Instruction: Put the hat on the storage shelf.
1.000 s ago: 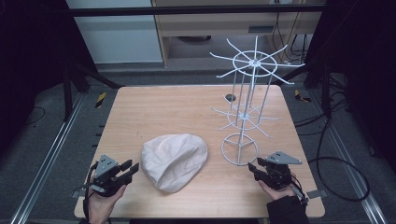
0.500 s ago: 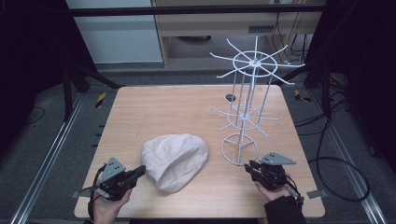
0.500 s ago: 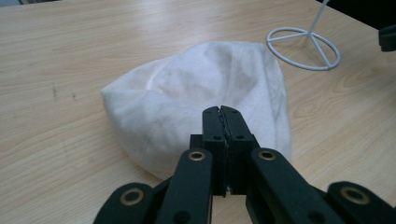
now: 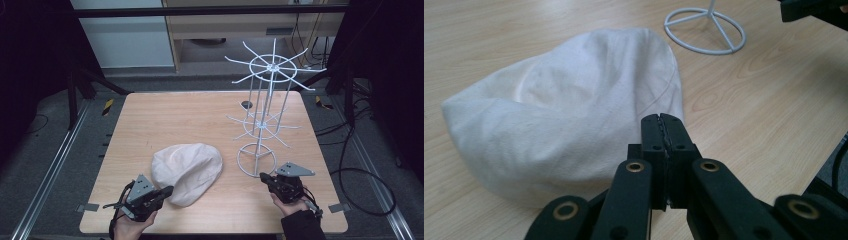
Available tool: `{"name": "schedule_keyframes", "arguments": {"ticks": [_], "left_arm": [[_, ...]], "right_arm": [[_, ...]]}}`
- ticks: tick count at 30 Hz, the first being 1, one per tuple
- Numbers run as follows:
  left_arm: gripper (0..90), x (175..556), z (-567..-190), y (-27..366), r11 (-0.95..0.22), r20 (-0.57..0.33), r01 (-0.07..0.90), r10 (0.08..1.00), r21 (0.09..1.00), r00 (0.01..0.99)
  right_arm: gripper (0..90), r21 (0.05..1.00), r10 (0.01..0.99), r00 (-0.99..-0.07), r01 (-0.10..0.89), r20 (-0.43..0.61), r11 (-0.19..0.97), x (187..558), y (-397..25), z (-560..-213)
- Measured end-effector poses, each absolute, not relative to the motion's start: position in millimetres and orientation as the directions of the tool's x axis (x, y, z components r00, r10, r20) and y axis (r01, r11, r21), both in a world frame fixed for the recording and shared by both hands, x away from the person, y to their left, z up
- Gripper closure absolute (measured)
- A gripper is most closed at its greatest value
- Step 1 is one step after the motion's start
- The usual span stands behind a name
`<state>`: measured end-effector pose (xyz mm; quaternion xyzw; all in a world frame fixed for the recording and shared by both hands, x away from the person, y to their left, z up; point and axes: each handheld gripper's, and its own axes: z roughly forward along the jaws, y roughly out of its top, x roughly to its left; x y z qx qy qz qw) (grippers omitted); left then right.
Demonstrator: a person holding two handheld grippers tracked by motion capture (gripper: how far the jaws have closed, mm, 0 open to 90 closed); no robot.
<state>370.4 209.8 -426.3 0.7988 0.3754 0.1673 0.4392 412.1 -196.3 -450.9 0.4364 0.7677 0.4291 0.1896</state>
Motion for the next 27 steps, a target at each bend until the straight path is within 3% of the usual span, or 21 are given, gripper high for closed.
{"name": "schedule_keyframes", "arguments": {"ticks": [13, 27], "left_arm": [[89.7, 374.8, -444.2, 193.5, -0.413, -0.037, 0.483, 0.73, 0.772, 0.683], [89.9, 380.6, -448.3, 210.9, -0.412, -0.024, 0.514, 0.763, 0.753, 0.646]], "right_arm": [[90.0, 0.831, 0.811, -0.572, 0.507, 0.123, 0.232, 418.0, -176.4, -452.6], [90.0, 0.87, 0.777, -0.619, 0.44, 0.116, 0.221, 435.1, -123.5, -453.3]]}}
